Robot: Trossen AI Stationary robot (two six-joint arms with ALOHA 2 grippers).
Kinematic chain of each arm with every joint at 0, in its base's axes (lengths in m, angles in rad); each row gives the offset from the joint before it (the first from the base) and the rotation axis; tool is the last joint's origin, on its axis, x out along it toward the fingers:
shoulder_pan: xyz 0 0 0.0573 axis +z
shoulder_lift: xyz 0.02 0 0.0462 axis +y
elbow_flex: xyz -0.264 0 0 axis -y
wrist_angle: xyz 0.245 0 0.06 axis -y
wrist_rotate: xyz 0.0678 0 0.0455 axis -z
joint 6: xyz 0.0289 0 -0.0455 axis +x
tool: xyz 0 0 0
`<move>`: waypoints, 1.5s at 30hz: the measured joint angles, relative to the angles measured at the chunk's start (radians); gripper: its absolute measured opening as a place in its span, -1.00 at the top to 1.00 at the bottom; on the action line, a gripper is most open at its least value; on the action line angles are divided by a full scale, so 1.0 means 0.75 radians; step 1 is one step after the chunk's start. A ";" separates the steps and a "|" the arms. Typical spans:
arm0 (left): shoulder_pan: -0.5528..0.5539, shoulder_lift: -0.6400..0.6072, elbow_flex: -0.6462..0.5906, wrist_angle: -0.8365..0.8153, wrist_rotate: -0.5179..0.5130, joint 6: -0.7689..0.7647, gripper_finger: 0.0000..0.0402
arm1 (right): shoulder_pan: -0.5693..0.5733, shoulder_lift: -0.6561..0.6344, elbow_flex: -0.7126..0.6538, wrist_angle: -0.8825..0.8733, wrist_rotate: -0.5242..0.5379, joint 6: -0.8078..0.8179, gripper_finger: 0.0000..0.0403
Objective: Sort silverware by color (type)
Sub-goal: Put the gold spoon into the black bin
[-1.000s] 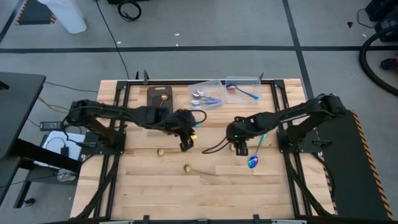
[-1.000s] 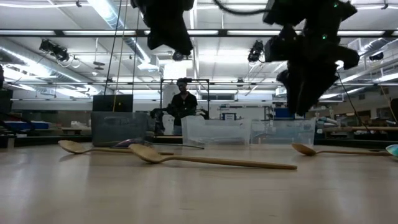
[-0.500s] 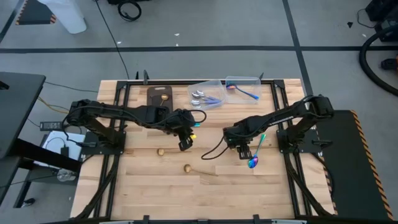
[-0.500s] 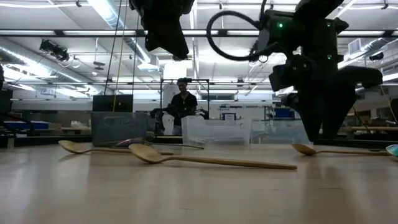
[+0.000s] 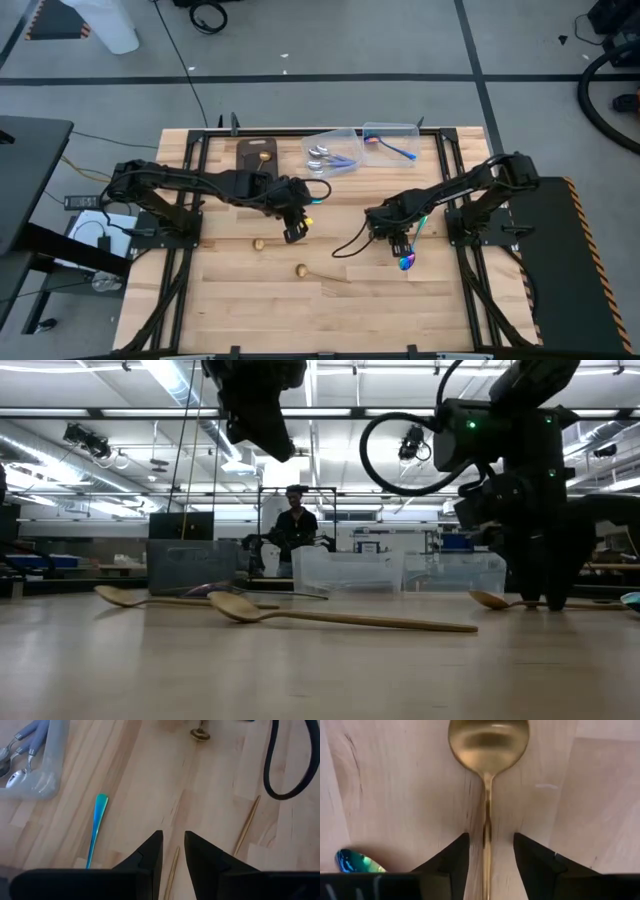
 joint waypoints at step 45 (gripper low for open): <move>-0.036 0.000 -0.002 0.014 0.111 -0.125 0.57 | -0.167 -0.470 0.089 0.717 0.041 0.268 0.93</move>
